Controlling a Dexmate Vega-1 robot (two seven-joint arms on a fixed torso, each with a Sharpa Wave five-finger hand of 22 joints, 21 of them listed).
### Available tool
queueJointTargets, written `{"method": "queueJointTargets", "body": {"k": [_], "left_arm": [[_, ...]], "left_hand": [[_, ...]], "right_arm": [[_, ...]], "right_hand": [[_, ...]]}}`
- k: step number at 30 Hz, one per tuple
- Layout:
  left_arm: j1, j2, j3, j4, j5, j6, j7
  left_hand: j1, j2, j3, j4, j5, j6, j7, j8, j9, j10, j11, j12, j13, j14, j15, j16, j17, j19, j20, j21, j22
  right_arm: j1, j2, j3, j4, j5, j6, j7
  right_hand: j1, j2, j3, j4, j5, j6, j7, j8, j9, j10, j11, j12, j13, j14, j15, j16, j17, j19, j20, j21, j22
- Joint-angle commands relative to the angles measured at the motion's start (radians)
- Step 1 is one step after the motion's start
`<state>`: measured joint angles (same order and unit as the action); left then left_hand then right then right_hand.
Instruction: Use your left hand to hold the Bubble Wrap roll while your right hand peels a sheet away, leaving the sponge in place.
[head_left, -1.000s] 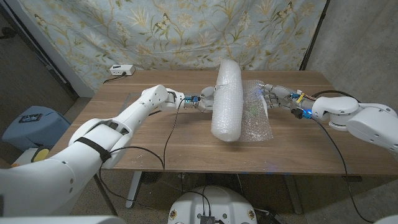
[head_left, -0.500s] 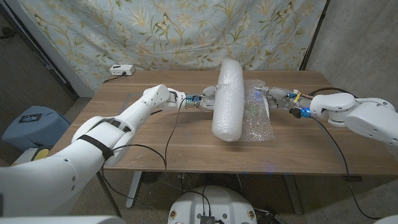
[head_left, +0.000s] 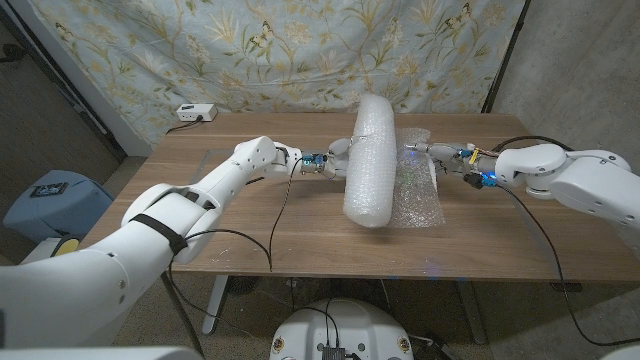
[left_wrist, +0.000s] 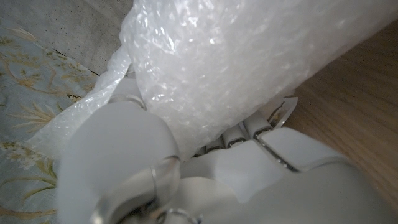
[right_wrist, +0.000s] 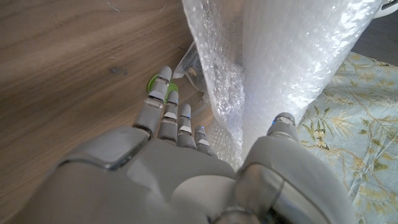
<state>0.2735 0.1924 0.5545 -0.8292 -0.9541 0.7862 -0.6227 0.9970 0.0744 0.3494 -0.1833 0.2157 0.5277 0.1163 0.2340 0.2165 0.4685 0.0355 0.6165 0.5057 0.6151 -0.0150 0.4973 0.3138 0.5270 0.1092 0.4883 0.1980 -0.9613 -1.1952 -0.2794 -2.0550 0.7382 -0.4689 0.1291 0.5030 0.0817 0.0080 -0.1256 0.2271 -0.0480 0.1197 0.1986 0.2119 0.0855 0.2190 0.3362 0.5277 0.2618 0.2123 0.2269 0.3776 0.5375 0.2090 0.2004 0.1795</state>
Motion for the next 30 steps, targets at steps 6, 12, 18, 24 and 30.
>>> {"method": "queueJointTargets", "body": {"k": [6, 12, 18, 24, 30], "left_arm": [[-0.004, -0.024, -0.002, 0.015, 0.013, -0.006, -0.006], [-0.004, -0.029, -0.005, 0.016, 0.015, -0.012, -0.003], [0.0, -0.03, -0.009, 0.017, 0.014, -0.017, -0.005], [-0.004, -0.036, -0.009, 0.034, 0.019, -0.035, -0.017], [0.003, -0.035, -0.016, 0.025, 0.018, -0.035, -0.005]], "left_hand": [[0.018, 0.042, 0.04, 0.023, 0.004, 0.022, -0.006, 0.012, 0.008, 0.041, -0.025, 0.004, 0.006, 0.041, -0.022, 0.012, 0.004, 0.018, -0.006, 0.01, 0.003], [0.022, 0.04, 0.04, 0.02, 0.004, 0.025, -0.008, 0.013, 0.009, 0.043, -0.026, 0.003, 0.008, 0.05, -0.024, 0.019, 0.006, 0.019, -0.007, 0.011, 0.003], [0.023, 0.042, 0.041, 0.021, 0.004, 0.026, -0.007, 0.012, 0.011, 0.044, -0.026, 0.001, 0.009, 0.053, -0.023, 0.022, 0.008, 0.019, -0.007, 0.012, 0.003], [0.024, 0.043, 0.043, 0.021, 0.005, 0.025, -0.007, 0.011, 0.012, 0.044, -0.027, -0.001, 0.011, 0.055, -0.024, 0.022, 0.007, 0.02, -0.005, 0.013, 0.003], [0.025, 0.042, 0.044, 0.021, 0.005, 0.03, -0.01, 0.012, 0.014, 0.044, -0.028, -0.003, 0.013, 0.057, -0.026, 0.022, 0.007, 0.021, -0.006, 0.014, 0.003]], "right_arm": [[0.044, -0.03, -0.035, -0.023, -0.037, -0.054, 0.012], [0.069, -0.028, -0.054, -0.027, -0.052, -0.07, 0.026], [0.092, -0.02, -0.071, -0.033, -0.07, -0.09, 0.026], [0.118, -0.014, -0.092, -0.041, -0.092, -0.111, 0.037], [0.137, -0.003, -0.107, -0.047, -0.103, -0.128, 0.043]], "right_hand": [[0.078, 0.006, -0.014, -0.004, 0.008, 0.027, 0.095, 0.002, 0.008, 0.009, 0.001, 0.061, 0.093, 0.048, -0.003, 0.019, 0.099, 0.058, -0.002, 0.013, 0.006], [0.09, 0.015, -0.009, -0.005, 0.009, 0.033, 0.096, 0.004, 0.009, 0.016, 0.001, 0.071, 0.103, 0.068, -0.007, 0.031, 0.111, 0.077, -0.017, 0.02, 0.007], [0.099, 0.022, -0.004, -0.007, 0.01, 0.041, 0.096, 0.007, 0.011, 0.026, 0.001, 0.081, 0.112, 0.098, -0.012, 0.047, 0.121, 0.093, -0.028, 0.025, 0.008], [0.119, 0.021, 0.001, -0.014, 0.011, 0.062, 0.096, 0.012, 0.013, 0.049, 0.001, 0.103, 0.13, 0.138, -0.016, 0.07, 0.135, 0.123, -0.046, 0.035, 0.01], [0.135, 0.028, 0.008, -0.017, 0.013, 0.078, 0.096, 0.015, 0.014, 0.062, 0.0, 0.119, 0.143, 0.161, -0.02, 0.084, 0.146, 0.139, -0.06, 0.039, 0.011]]}}
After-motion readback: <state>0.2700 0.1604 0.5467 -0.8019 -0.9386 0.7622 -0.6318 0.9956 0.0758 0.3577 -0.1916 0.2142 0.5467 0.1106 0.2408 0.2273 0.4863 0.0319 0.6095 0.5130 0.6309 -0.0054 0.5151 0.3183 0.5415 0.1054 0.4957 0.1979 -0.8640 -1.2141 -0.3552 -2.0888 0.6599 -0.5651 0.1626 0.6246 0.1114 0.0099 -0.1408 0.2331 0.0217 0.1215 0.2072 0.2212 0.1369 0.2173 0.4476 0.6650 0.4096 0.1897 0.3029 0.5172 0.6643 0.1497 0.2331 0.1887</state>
